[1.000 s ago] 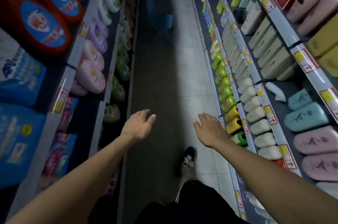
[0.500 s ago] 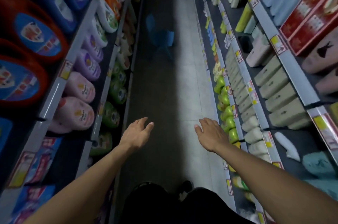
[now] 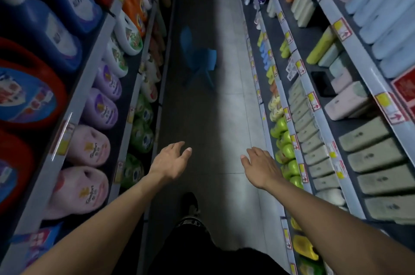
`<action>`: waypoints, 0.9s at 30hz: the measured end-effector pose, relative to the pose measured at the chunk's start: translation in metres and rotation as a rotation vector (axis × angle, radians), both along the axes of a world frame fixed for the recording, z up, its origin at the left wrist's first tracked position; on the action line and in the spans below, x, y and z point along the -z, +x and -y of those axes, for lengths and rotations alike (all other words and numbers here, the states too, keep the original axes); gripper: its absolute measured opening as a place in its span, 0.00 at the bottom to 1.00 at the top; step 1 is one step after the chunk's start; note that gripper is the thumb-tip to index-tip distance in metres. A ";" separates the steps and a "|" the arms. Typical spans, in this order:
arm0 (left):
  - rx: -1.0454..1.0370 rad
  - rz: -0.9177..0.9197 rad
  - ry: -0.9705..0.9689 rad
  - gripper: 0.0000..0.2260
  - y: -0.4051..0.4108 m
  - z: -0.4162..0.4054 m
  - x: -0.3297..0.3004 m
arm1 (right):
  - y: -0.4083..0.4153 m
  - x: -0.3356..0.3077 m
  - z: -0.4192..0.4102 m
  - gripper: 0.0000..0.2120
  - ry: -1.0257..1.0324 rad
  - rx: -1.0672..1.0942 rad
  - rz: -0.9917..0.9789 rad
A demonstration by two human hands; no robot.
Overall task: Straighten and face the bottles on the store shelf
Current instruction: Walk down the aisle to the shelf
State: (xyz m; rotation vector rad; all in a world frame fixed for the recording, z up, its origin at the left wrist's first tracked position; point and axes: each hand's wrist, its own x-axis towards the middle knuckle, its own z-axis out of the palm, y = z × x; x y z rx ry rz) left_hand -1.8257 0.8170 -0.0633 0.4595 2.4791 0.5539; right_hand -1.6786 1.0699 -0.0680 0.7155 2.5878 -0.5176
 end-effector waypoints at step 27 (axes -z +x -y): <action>0.133 0.013 -0.081 0.29 -0.331 -0.213 -0.001 | -0.317 -0.001 -0.172 0.30 -0.034 0.160 -0.026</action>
